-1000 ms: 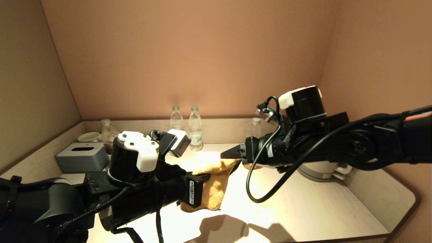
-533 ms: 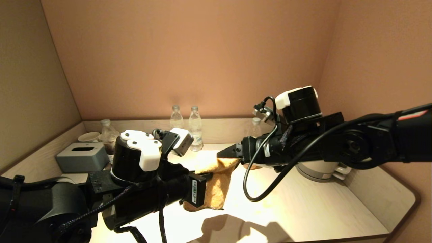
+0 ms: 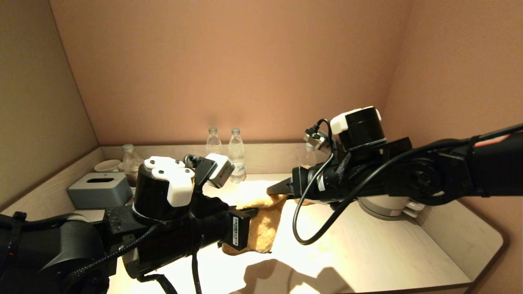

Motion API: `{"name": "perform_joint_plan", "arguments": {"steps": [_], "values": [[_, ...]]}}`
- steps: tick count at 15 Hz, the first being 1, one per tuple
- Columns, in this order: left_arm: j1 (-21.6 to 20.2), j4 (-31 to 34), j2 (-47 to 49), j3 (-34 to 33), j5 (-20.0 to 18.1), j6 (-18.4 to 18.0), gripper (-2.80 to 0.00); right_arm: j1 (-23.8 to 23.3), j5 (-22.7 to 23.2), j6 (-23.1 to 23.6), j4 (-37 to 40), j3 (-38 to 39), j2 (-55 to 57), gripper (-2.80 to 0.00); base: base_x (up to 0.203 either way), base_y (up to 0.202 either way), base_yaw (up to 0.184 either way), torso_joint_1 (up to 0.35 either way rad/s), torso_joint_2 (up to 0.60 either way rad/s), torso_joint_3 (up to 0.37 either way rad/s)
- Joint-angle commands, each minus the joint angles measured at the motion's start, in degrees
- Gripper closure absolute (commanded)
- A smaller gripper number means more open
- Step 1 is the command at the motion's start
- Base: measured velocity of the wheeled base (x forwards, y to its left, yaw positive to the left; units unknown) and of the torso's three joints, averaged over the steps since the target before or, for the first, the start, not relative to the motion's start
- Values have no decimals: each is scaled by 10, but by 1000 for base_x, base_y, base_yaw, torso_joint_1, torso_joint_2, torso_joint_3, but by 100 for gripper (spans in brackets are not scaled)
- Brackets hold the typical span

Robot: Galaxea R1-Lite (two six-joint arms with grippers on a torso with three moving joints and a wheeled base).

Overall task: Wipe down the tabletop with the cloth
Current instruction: Hand it to the other hand

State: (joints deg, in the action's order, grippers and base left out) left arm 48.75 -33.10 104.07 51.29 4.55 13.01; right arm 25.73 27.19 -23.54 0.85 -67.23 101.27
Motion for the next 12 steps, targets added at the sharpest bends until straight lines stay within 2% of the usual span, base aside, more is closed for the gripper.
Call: {"name": "perform_joint_plan", "arguments": {"steps": [1, 12], "values": [[3, -2, -4, 0, 1, 1, 0, 0, 2, -2, 0, 1, -1, 0, 0, 0, 0, 0, 0, 0], [3, -2, -10, -7, 1, -14, 0, -1, 2, -3, 0, 1, -2, 0, 0, 0, 0, 0, 0, 0]]}}
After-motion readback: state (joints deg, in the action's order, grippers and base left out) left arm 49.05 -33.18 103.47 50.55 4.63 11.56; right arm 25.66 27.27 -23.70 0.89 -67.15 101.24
